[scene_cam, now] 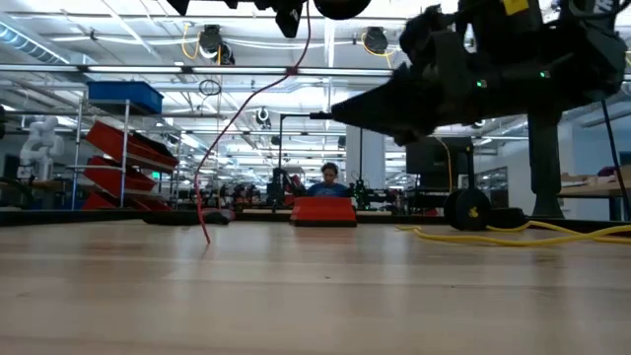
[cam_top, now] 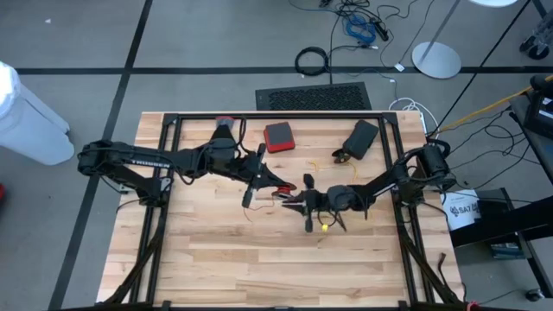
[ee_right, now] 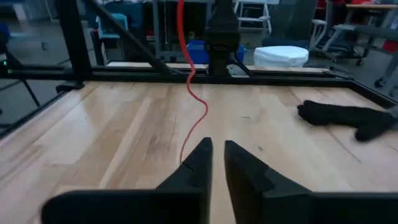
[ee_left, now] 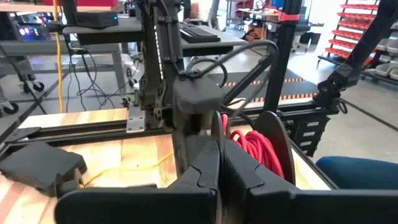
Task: Coil cords
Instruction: Coil the red wire onto the spool
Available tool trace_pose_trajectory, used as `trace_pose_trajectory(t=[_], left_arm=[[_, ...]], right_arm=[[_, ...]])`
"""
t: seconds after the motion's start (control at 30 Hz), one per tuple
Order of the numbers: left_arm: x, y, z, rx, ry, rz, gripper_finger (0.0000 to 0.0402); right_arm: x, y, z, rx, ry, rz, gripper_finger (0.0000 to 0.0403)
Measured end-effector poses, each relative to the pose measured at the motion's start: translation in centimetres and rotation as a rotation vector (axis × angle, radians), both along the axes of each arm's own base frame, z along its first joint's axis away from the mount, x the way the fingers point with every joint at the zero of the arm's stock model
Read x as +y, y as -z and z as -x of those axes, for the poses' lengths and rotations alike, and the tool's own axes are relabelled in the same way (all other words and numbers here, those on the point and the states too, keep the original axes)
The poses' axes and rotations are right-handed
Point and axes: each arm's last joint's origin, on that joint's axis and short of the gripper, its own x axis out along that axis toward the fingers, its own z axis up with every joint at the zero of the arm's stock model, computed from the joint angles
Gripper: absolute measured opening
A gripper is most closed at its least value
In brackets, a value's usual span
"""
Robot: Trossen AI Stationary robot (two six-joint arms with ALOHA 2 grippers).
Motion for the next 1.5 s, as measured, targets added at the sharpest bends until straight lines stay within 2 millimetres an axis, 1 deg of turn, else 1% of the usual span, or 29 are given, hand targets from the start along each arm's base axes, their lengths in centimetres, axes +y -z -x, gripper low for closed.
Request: trace_pose_trajectory(t=[0.1, 0.17, 0.27, 0.33, 0.4, 0.53, 0.63, 0.83, 1.0, 1.27, 1.5], left_arm=[[-0.1, -0.1, 0.0, -0.01, 0.018, 0.01, 0.0008], [-0.1, -0.1, 0.0, -0.014, 0.026, 0.012, 0.0008], [-0.1, -0.2, 0.0, -0.018, 0.027, 0.012, 0.0008], [-0.1, -0.2, 0.0, -0.017, 0.029, 0.013, 0.0008], [-0.2, -0.2, 0.0, -0.017, 0.035, 0.015, 0.0008], [-0.2, -0.2, 0.0, -0.015, 0.051, 0.035, 0.0008], [-0.2, -0.3, 0.0, -0.019, 0.051, 0.037, 0.0008], [-0.2, -0.2, 0.0, -0.018, 0.05, 0.039, 0.0008], [-0.2, -0.2, 0.0, -0.011, 0.048, 0.061, 0.0009], [-0.2, -0.2, 0.0, -0.01, 0.048, 0.062, 0.0009], [-0.2, -0.2, 0.0, -0.008, 0.047, 0.062, 0.0009]], right_arm=[[0.4, 0.2, -1.9, 0.006, -0.006, 0.039, 0.0057], [0.5, 0.7, -3.3, 0.015, -0.004, 0.059, 0.0075], [0.4, 2.1, -5.3, 0.038, 0.007, 0.067, 0.0094], [0.2, 3.1, -6.5, 0.051, 0.012, 0.066, 0.0102], [0.1, 3.7, -7.6, 0.033, -0.019, 0.056, 0.0108], [-0.2, 4.4, -9.6, -0.012, -0.072, 0.027, 0.0115], [-0.4, 4.7, -10.6, -0.02, -0.098, 0.02, 0.0118], [-0.6, 4.6, -11.5, -0.048, -0.109, 0.009, 0.0119], [-0.4, 4.1, -11.6, -0.113, -0.162, 0.009, 0.0119], [-0.3, 3.9, -11.5, -0.135, -0.186, 0.009, 0.0115], [-0.3, 4.0, -11.5, -0.12, -0.184, 0.012, 0.0079]])
